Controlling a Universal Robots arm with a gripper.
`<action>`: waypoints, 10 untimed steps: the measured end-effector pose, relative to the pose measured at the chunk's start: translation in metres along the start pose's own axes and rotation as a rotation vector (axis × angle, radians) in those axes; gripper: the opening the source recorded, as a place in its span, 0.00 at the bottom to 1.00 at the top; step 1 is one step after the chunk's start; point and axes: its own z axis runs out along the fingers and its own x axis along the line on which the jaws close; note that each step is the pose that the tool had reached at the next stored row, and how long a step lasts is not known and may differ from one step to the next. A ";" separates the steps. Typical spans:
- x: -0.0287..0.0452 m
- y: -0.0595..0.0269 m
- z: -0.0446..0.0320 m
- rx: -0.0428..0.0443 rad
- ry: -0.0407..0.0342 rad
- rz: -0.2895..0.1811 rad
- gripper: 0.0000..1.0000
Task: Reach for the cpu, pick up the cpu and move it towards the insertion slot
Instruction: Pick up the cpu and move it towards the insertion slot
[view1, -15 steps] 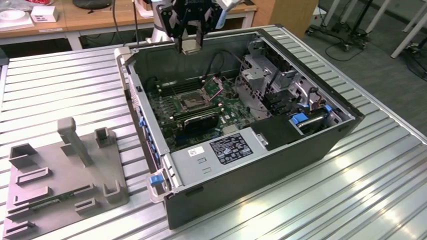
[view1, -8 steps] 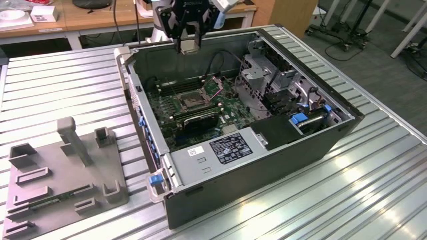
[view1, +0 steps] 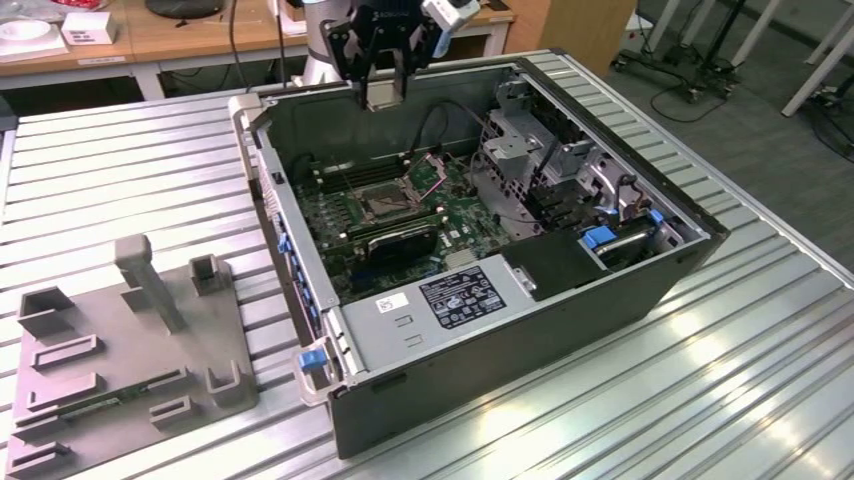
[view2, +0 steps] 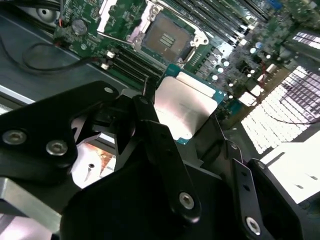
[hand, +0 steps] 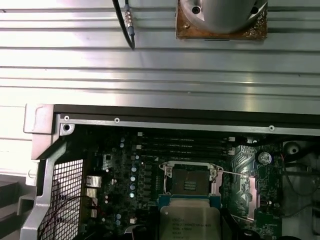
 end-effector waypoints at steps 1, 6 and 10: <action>-0.0010 0.0000 0.0011 0.0000 -0.0002 0.005 0.55; -0.0030 0.0012 0.0058 0.0001 -0.0013 0.028 0.55; -0.0030 0.0012 0.0059 0.0002 -0.0013 0.028 0.55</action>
